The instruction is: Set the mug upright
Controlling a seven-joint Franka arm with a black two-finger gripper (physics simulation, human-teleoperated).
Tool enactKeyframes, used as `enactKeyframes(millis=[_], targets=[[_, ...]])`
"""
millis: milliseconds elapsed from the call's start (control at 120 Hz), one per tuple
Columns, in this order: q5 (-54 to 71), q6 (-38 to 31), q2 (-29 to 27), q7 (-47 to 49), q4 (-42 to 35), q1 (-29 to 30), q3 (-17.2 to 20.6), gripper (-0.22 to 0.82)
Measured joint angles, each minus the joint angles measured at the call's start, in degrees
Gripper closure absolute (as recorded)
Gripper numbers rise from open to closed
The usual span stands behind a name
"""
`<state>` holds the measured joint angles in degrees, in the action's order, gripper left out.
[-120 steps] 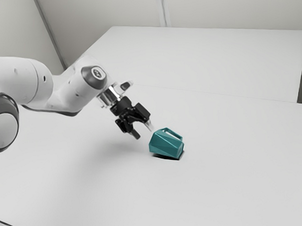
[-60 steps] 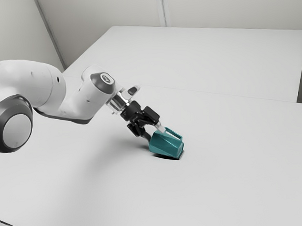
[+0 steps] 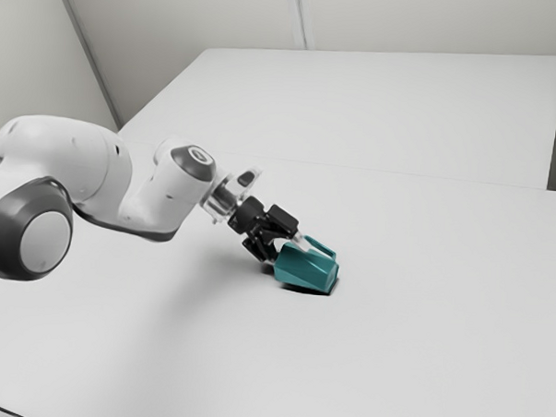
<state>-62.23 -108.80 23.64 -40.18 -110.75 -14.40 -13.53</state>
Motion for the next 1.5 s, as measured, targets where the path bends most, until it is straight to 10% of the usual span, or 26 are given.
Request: enactKeyframes(millis=[1500], targets=[[-3.5, 3.5, -4.3, -5.6, 0.0, 0.1, 0.0, 0.74]])
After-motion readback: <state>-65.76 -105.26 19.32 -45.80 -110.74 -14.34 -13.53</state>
